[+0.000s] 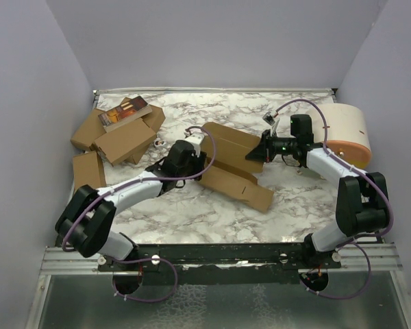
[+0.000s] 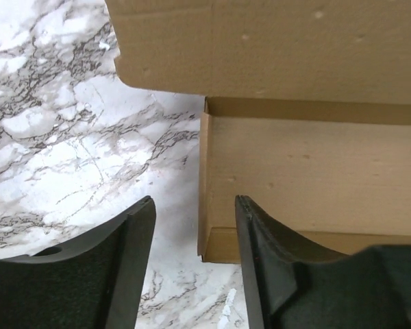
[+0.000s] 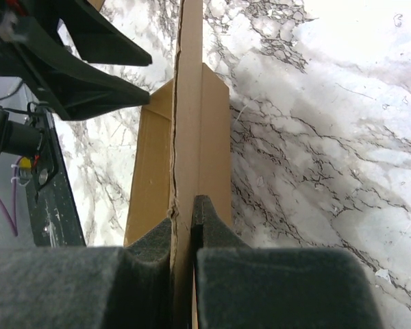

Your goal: Fold the paper box

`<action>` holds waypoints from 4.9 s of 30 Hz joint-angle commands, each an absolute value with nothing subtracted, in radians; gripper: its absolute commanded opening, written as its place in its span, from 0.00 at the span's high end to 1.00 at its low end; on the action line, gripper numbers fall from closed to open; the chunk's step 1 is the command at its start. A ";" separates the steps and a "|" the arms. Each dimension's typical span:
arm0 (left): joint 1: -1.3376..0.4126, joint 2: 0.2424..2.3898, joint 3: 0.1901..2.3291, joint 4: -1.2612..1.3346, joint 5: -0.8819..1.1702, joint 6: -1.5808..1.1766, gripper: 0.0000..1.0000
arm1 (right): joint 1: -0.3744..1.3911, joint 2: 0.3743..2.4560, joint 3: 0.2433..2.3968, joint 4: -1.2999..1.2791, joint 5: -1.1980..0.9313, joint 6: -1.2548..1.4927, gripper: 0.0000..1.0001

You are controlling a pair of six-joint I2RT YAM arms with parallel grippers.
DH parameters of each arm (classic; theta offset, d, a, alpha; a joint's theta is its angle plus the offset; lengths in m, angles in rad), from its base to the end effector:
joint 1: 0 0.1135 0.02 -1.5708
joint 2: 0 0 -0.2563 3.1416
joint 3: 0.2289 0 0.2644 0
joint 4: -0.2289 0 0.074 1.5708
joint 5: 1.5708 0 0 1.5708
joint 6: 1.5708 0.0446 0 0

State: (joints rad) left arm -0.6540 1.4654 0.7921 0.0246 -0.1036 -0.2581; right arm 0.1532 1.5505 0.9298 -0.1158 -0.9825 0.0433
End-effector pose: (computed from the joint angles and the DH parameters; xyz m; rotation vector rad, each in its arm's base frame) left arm 0.2616 -0.1947 0.1832 0.3844 2.2100 -0.3862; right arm 0.3228 0.0874 0.2025 -0.6200 2.0950 1.2243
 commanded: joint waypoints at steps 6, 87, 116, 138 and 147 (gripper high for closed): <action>-0.446 1.221 0.618 0.359 0.355 -0.392 0.32 | 0.149 1.538 0.946 -0.157 -1.081 -0.048 0.99; -0.365 1.190 0.240 1.225 0.605 -0.461 1.00 | 0.024 1.316 0.763 -0.021 -1.231 -0.425 0.41; -0.366 1.304 0.217 1.351 0.587 -0.568 1.00 | 0.282 1.550 0.717 0.342 -0.679 -0.606 0.99; -0.364 1.366 0.213 1.412 0.578 -0.593 1.00 | 0.331 1.512 0.716 0.187 -0.905 -0.687 0.99; -0.364 1.376 0.209 1.421 0.578 -0.593 1.00 | 0.352 1.519 0.726 0.163 -0.924 -0.685 0.99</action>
